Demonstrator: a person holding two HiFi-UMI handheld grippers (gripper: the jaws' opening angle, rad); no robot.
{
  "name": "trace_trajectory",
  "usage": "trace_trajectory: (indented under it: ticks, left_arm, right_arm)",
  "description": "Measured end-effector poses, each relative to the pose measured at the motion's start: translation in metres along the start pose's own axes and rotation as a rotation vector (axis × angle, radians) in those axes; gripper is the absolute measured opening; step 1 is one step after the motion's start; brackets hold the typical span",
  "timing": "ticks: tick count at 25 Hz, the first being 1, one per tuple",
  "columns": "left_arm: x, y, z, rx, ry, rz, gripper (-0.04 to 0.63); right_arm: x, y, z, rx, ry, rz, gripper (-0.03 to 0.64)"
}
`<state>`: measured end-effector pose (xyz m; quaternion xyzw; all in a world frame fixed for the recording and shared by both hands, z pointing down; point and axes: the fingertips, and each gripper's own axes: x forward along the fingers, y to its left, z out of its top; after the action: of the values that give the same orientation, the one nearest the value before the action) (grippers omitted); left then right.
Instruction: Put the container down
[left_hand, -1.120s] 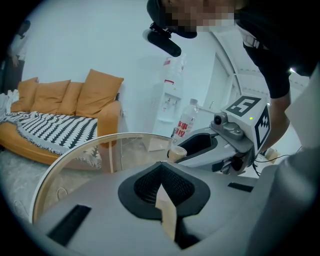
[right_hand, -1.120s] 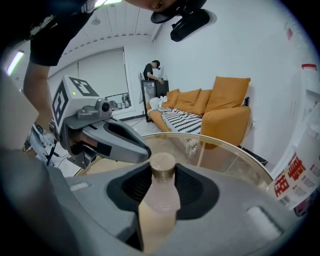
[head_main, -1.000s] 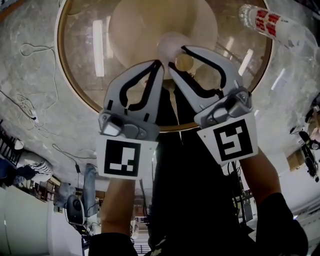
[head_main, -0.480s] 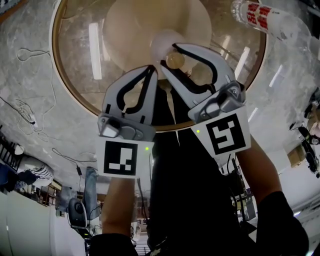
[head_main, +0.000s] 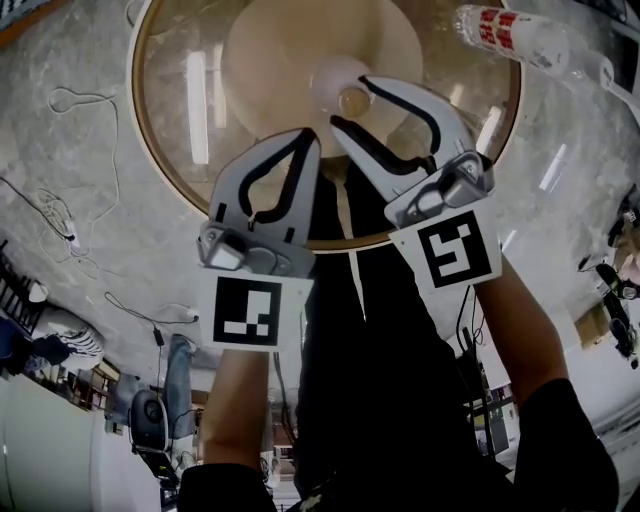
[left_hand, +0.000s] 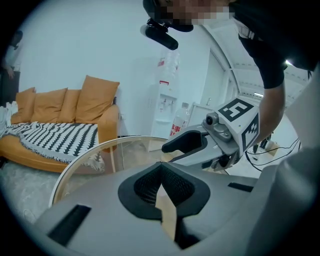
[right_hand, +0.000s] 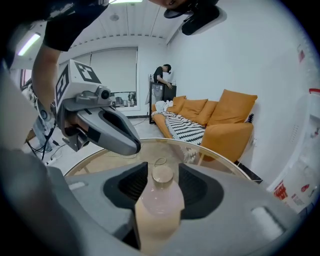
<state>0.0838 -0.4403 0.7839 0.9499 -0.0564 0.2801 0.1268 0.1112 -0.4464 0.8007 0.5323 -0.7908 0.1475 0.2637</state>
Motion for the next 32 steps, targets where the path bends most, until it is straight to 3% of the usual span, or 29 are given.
trace_trajectory:
  ticks: [5, 12, 13, 14, 15, 21, 25, 32]
  left_arm:
    - [-0.019, -0.008, 0.036, 0.052, -0.024, 0.002, 0.009]
    - [-0.053, -0.011, 0.061, 0.038, -0.029, -0.003, 0.009]
    - [-0.056, -0.014, 0.063, 0.044, -0.032, -0.009, 0.009]
    - [-0.059, -0.018, 0.067, 0.049, -0.036, -0.013, 0.009]
    - [-0.063, -0.022, 0.070, 0.052, -0.038, -0.018, 0.009]
    - [-0.096, -0.053, 0.096, 0.077, -0.038, -0.054, 0.008]
    - [-0.122, -0.067, 0.123, 0.122, -0.065, -0.080, 0.009]
    - [-0.169, -0.087, 0.175, 0.164, -0.105, -0.056, 0.009]
  right_arm:
    - [-0.027, -0.002, 0.027, -0.003, -0.019, -0.017, 0.186]
    - [-0.054, 0.014, 0.058, 0.057, -0.025, -0.012, 0.182]
    - [-0.059, 0.016, 0.064, 0.051, -0.031, -0.014, 0.145]
    - [-0.065, 0.016, 0.070, 0.048, -0.042, -0.017, 0.045]
    - [-0.073, 0.017, 0.076, 0.055, -0.051, -0.025, -0.003]
    - [-0.118, 0.028, 0.103, 0.113, -0.052, -0.097, -0.003]
    - [-0.146, 0.045, 0.132, 0.216, -0.092, -0.097, -0.005]
    - [-0.202, 0.054, 0.170, 0.262, -0.094, -0.210, -0.005]
